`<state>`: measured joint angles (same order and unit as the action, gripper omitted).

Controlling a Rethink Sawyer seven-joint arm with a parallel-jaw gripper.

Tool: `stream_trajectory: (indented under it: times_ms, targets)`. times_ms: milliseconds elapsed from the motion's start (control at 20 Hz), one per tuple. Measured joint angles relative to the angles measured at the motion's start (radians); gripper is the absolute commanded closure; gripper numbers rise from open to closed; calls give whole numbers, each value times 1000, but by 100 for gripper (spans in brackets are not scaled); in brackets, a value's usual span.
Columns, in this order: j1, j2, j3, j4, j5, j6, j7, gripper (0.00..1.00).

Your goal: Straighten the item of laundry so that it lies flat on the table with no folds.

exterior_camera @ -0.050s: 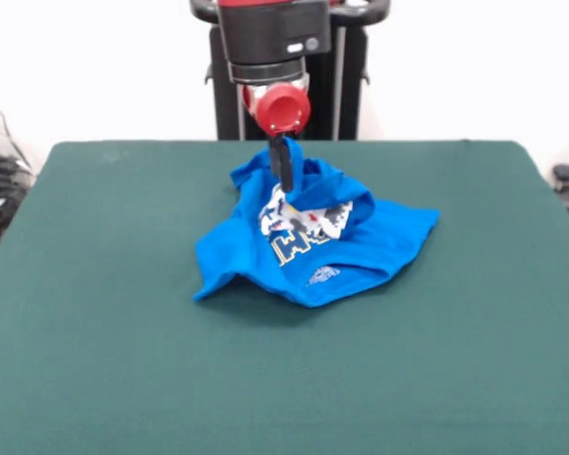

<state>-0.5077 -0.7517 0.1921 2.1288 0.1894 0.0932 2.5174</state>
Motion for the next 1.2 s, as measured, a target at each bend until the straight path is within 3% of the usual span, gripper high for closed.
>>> stream_trajectory:
  times_ms: [1200]
  targets:
    - [1,19,65,63,1,-76,0,0]
